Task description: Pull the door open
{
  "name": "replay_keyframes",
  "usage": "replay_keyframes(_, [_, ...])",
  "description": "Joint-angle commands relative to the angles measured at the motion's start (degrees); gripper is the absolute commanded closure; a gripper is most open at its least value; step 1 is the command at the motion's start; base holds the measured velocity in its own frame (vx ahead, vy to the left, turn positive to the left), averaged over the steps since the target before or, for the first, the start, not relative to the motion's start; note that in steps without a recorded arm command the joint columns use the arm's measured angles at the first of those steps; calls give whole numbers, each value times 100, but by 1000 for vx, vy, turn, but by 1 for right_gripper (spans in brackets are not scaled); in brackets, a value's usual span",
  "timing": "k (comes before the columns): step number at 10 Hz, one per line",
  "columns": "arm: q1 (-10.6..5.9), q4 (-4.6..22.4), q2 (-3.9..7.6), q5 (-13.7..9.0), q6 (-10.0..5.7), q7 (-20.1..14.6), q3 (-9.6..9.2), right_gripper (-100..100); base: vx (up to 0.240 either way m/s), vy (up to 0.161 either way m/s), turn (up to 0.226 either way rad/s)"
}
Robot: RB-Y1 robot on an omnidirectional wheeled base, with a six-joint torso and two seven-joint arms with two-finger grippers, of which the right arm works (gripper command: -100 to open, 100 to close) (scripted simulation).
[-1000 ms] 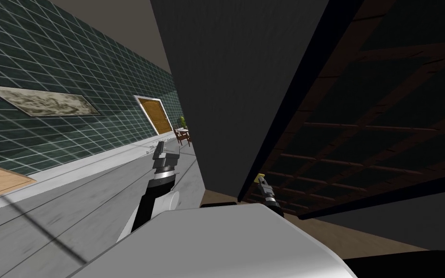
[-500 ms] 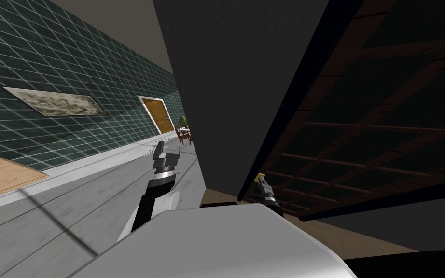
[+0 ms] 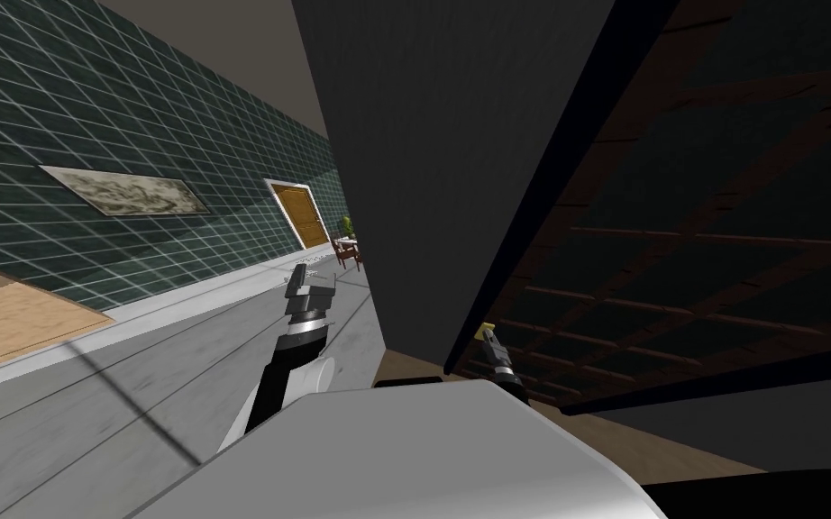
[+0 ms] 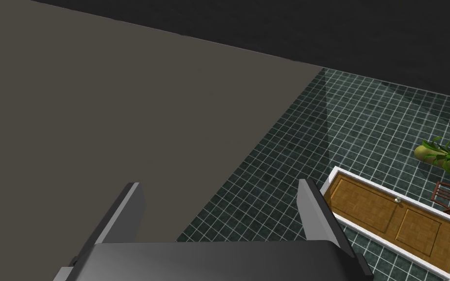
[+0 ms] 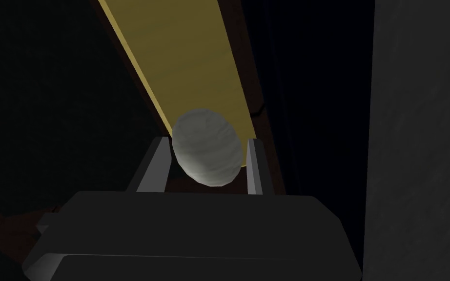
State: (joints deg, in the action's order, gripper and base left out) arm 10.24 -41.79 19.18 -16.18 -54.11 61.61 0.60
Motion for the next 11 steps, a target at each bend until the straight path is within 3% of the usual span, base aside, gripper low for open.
replay_keyframes(1, [4,2,-3,-21,2,-187,2,100,-24,-11,23])
replay_keyframes(10, [-56,23,-16,-207,24,-1500,-22,100,-31,-11,39])
replay_keyframes(11, [-56,23,-16,-207,24,-1530,-22,100,-30,-8,24])
